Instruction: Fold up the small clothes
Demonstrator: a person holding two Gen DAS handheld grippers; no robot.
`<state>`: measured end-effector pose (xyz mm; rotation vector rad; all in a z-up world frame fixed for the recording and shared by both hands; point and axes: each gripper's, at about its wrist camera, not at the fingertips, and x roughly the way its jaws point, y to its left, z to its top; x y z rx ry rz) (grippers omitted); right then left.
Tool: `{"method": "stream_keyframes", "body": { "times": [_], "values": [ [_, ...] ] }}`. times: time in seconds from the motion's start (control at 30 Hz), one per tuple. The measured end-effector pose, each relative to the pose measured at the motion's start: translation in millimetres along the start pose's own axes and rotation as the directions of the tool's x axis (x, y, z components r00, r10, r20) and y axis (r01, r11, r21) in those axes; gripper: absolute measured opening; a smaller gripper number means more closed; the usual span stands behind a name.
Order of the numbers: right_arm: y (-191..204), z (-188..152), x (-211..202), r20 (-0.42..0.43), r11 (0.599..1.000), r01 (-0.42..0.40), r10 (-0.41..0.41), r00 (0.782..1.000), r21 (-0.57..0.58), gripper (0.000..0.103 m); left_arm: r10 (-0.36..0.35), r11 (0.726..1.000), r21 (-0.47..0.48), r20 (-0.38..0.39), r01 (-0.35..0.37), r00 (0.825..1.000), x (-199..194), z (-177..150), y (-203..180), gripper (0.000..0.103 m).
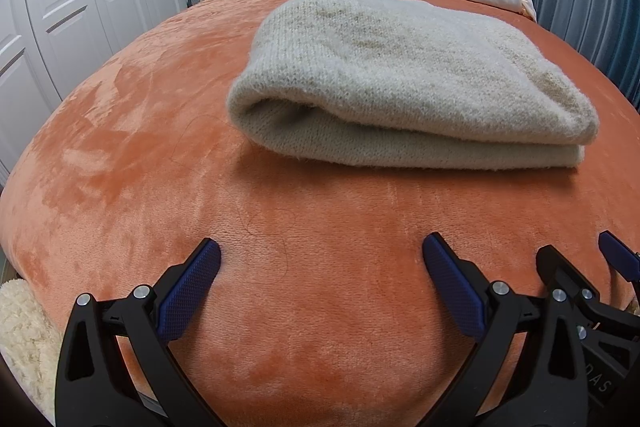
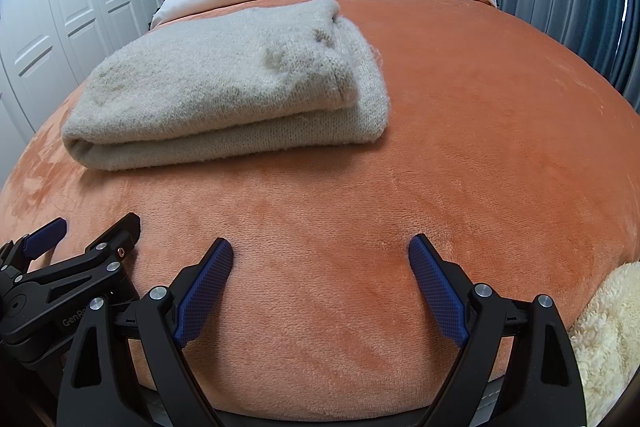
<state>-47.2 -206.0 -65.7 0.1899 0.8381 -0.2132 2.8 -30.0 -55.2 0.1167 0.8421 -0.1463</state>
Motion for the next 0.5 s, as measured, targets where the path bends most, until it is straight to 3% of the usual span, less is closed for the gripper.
{"method": "stream_keyframes", "body": {
  "times": [0.5],
  "values": [
    [-0.8, 0.1, -0.1, 0.000, 1.000, 0.001, -0.001, 1.000, -0.001, 0.088, 0.004, 1.000, -0.006, 0.003, -0.004, 1.000, -1.1, -2.8, -3.4, 0.098]
  ]
}}
